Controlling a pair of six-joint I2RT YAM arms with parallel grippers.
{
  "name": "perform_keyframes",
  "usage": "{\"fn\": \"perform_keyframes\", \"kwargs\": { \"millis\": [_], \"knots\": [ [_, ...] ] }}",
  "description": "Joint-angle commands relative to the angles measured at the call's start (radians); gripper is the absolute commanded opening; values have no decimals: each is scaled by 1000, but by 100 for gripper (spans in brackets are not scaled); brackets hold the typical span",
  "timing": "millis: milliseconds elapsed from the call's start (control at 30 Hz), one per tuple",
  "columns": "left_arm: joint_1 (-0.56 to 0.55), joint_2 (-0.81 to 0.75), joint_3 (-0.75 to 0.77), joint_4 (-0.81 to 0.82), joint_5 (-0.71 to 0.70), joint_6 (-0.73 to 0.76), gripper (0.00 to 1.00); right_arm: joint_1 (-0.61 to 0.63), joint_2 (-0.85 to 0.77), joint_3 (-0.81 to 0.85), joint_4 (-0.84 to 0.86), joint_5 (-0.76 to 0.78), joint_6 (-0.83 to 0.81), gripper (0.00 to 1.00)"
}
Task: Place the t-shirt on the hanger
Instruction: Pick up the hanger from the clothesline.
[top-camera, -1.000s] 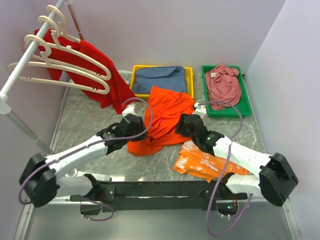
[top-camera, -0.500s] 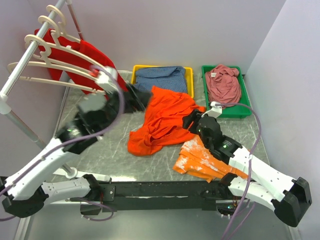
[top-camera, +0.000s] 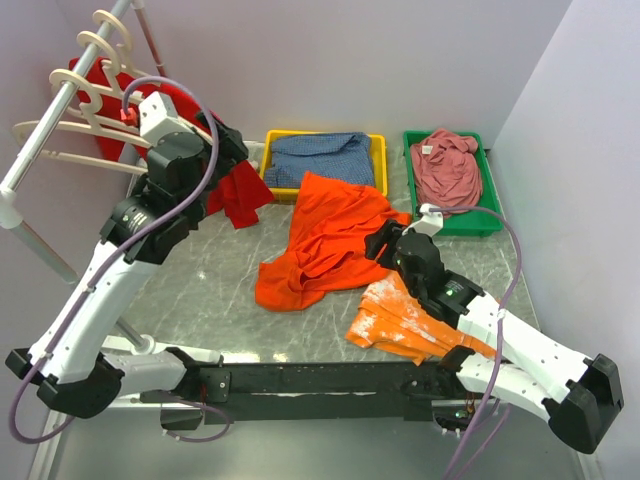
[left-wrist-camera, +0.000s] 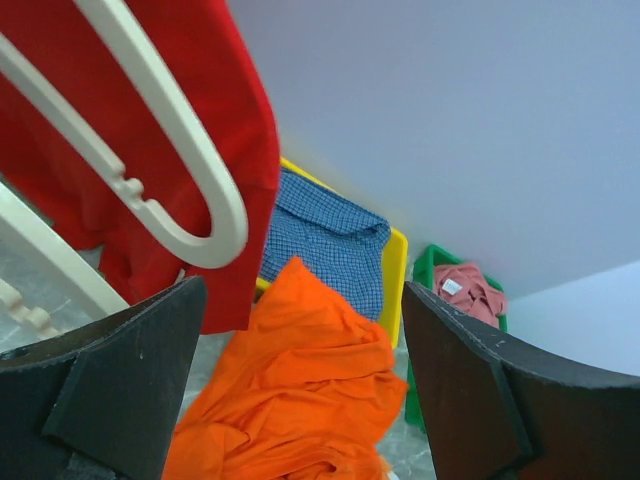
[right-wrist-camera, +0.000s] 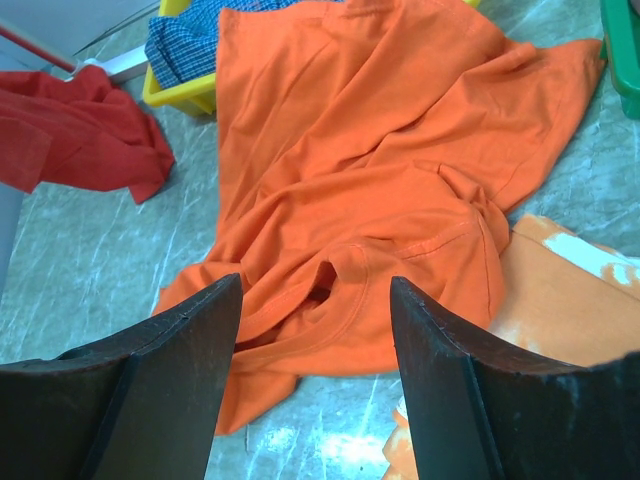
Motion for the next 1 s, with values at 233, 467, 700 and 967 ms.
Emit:
{"fn": "perform_keyframes", "kwargs": {
  "millis": [233, 467, 700, 967],
  "knots": [
    [134, -52, -20, -9, -45, -82, 87, 1, 21, 29, 34, -13, -9, 69],
    [196, 23, 23, 32, -21, -147, 84, 1, 25, 39, 35, -24, -15, 69],
    [234, 106, 75, 72, -19, -211, 77, 1, 15, 36, 35, -33, -9, 70],
    [239, 131, 95, 115, -22, -217, 49, -1, 0, 32, 35, -15, -28, 70]
  ]
}}
